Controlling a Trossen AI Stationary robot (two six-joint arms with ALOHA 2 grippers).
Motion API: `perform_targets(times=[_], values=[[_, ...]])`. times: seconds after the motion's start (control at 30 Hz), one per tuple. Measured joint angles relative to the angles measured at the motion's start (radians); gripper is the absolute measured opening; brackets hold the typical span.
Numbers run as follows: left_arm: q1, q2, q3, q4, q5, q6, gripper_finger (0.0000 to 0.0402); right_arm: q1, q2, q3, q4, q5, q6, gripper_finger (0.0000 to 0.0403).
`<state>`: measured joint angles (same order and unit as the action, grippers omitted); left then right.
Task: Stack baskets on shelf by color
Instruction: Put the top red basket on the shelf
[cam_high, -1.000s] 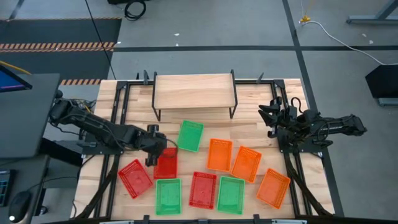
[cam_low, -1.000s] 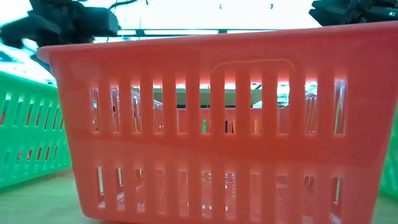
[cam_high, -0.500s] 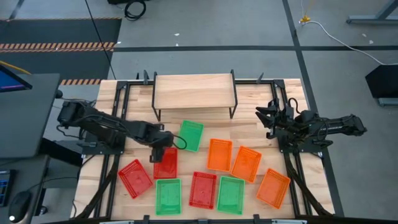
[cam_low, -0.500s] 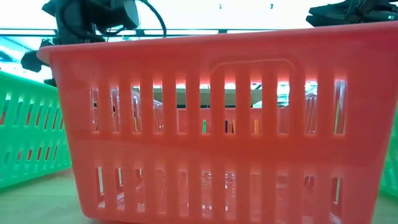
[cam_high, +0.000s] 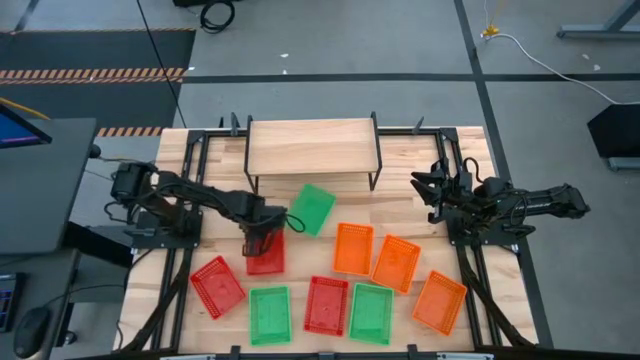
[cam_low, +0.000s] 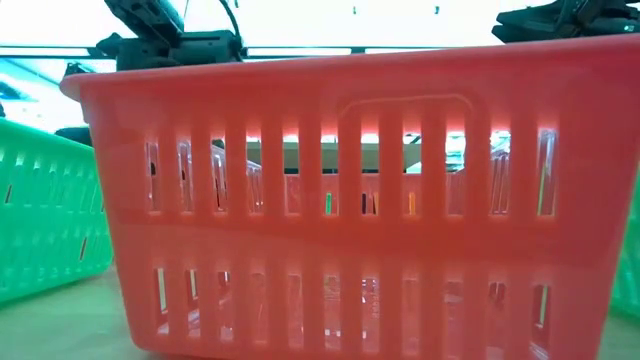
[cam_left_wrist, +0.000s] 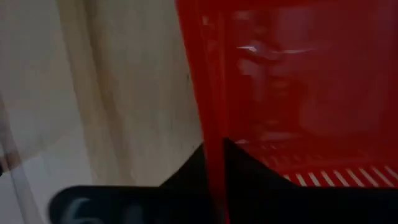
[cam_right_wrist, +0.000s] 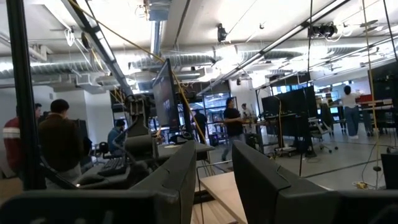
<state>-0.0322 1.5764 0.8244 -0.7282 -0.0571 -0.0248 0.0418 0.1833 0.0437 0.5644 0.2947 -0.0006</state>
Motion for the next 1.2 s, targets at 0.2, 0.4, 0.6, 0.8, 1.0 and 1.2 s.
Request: perform_targets(times=[0.2,0.4,0.6,0.8,1.0,1.2], values=[[0.055,-0.06,0.04,-0.071,-0.056,0.024,0.0006,0.0,0.0,0.0,0.0,0.0,0.001,0.011],[0.09,-0.105,0.213,-0.278,-0.062,0.13,0.0004,0.0,0.0,0.0,-0.003,0.0,0.001,0.011],[0.164,-0.111,0.467,-0.436,-0.068,0.294,0.0004,0.0,0.0,0.0,-0.008,0.0,0.001,0.011],[0.329,-0.111,0.69,-0.503,-0.065,0.462,0.0003,0.0,0.0,0.0,-0.012,0.0,0.001,0.011],[0.505,-0.109,0.8,-0.499,-0.066,0.585,0.0003,0.0,0.0,0.0,-0.014,0.0,-0.001,0.011],[0.62,-0.091,0.804,-0.431,-0.062,0.671,0.0003,0.0,0.0,0.0,-0.013,0.004,-0.002,0.011]])
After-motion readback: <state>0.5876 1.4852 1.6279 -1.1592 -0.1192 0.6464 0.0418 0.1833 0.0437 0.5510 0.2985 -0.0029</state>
